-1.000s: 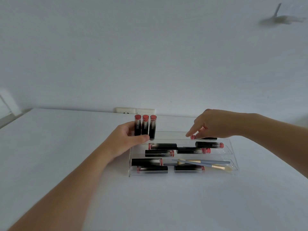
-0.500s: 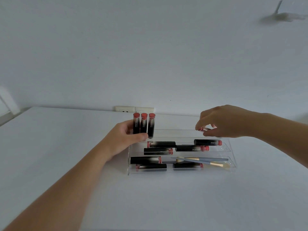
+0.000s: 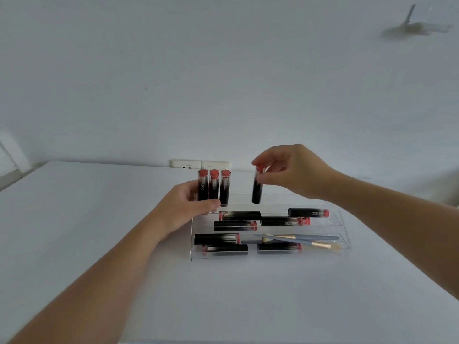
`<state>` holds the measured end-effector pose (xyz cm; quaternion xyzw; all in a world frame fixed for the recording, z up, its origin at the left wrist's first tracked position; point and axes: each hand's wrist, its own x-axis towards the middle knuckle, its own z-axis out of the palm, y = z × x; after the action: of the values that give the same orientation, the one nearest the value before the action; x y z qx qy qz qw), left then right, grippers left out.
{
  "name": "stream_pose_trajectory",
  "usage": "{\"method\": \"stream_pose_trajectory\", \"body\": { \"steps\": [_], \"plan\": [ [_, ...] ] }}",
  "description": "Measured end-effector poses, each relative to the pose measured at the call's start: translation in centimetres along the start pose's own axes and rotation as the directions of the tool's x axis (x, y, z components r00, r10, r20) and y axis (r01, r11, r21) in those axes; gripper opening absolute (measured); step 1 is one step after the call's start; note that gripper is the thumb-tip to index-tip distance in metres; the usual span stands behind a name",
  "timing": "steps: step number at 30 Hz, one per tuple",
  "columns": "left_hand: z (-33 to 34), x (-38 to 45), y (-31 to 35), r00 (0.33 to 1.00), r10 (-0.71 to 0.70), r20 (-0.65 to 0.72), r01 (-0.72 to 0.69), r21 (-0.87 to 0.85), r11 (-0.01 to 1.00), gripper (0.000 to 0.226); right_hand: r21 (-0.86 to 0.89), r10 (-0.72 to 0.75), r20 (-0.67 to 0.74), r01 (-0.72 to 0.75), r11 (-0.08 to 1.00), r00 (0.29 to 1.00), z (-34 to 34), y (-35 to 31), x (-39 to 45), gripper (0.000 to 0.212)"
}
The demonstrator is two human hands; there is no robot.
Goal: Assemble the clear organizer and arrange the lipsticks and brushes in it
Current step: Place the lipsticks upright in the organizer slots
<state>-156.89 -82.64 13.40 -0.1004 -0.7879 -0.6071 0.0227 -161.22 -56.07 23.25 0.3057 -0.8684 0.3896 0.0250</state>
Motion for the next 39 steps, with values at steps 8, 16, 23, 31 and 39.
{"method": "stream_pose_trajectory", "body": {
  "steps": [8, 16, 23, 31, 39],
  "plan": [
    [0.0, 0.2, 0.0, 1.000, 0.018, -0.005, -0.018, 0.018, 1.000, 0.029, -0.001, -0.031, 0.012, 0.031, 1.000, 0.999, 2.9, -0.5, 0.9, 0.021],
    [0.1, 0.2, 0.0, 0.999, 0.033, -0.001, -0.033, 0.008, 0.999, 0.026, -0.032, 0.000, 0.003, 0.000, 0.999, 1.000, 3.4, -0.5, 0.5, 0.027],
    [0.1, 0.2, 0.0, 1.000, 0.030, -0.007, -0.029, 0.023, 0.999, 0.028, -0.108, -0.014, 0.020, 0.016, 0.994, 1.000, 4.6, -0.3, 0.4, 0.040],
    [0.1, 0.4, -0.1, 0.999, 0.035, -0.007, -0.035, 0.008, 0.999, 0.029, -0.100, -0.069, 0.016, 0.070, 0.992, 0.998, 5.1, 0.0, 0.6, 0.053],
    [0.1, 0.3, -0.1, 0.999, 0.035, -0.013, -0.035, 0.019, 0.999, 0.028, -0.067, -0.077, 0.024, 0.079, 0.995, 0.997, 5.3, 0.1, 0.5, 0.061]
  ]
}}
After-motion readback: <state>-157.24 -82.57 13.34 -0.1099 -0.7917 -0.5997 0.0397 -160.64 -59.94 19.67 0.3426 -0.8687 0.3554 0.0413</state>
